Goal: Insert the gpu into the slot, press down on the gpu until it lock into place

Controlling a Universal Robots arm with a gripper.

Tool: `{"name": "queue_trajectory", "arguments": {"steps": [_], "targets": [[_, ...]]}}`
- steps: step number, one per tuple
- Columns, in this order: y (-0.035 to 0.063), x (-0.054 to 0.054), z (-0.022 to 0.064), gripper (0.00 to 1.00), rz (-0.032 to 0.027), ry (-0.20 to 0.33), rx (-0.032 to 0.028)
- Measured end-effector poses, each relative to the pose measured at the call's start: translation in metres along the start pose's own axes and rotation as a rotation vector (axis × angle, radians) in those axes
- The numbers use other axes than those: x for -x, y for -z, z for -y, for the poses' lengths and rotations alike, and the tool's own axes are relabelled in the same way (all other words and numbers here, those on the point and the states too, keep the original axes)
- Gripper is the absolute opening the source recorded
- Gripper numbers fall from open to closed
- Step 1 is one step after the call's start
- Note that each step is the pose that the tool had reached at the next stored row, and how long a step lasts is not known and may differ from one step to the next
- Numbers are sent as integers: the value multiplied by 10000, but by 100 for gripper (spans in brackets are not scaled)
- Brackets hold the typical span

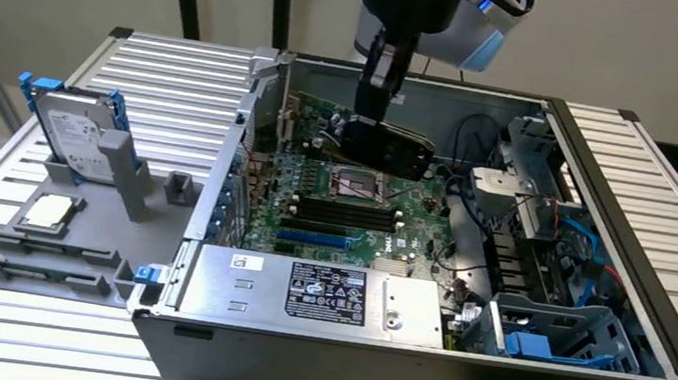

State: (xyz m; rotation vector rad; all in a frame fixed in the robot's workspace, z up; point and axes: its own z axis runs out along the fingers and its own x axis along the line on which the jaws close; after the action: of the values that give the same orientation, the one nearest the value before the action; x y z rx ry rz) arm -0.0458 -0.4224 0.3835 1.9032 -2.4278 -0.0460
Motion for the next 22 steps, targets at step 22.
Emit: {"name": "queue_trajectory", "arguments": {"steps": [22], "targets": [[-315, -280, -35, 26, 231, 1380, -113]]}}
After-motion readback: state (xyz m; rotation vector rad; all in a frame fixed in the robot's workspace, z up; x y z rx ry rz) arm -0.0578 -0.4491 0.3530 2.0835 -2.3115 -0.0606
